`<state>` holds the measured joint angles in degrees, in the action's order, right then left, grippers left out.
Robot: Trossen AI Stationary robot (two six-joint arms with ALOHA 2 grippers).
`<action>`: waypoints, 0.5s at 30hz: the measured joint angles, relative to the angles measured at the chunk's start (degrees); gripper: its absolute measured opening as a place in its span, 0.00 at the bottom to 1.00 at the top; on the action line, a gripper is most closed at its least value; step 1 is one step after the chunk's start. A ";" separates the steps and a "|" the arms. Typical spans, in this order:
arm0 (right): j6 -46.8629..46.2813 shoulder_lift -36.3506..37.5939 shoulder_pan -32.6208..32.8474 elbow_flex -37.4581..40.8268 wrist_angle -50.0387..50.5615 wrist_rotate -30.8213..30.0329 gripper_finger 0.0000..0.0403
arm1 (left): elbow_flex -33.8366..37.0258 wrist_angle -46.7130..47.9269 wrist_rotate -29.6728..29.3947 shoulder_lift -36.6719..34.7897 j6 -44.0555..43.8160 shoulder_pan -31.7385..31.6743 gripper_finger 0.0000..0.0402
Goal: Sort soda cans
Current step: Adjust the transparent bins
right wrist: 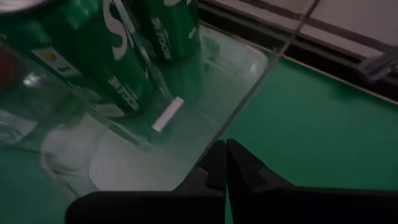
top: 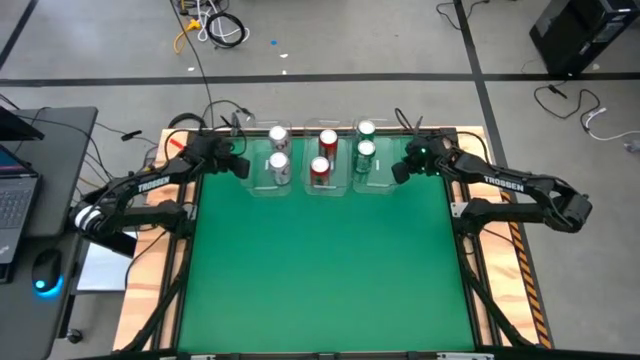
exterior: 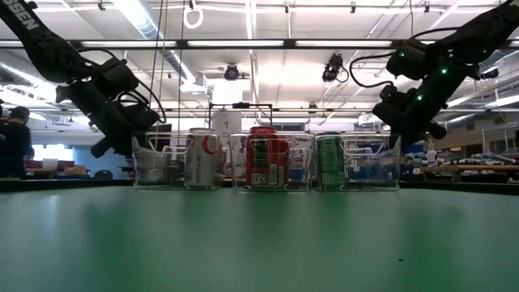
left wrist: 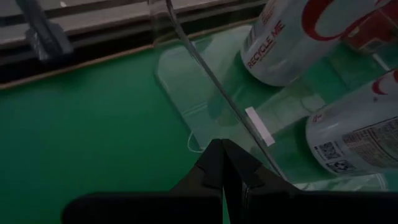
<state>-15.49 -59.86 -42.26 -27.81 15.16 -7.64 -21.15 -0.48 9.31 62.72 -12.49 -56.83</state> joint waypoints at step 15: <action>2.13 1.17 -0.28 0.13 -2.75 -0.43 0.00 | 0.05 -5.31 -0.26 -0.22 0.00 1.83 0.00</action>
<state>-13.35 -58.69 -42.54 -27.68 12.41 -8.07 -21.10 -5.80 9.05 62.50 -12.49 -55.00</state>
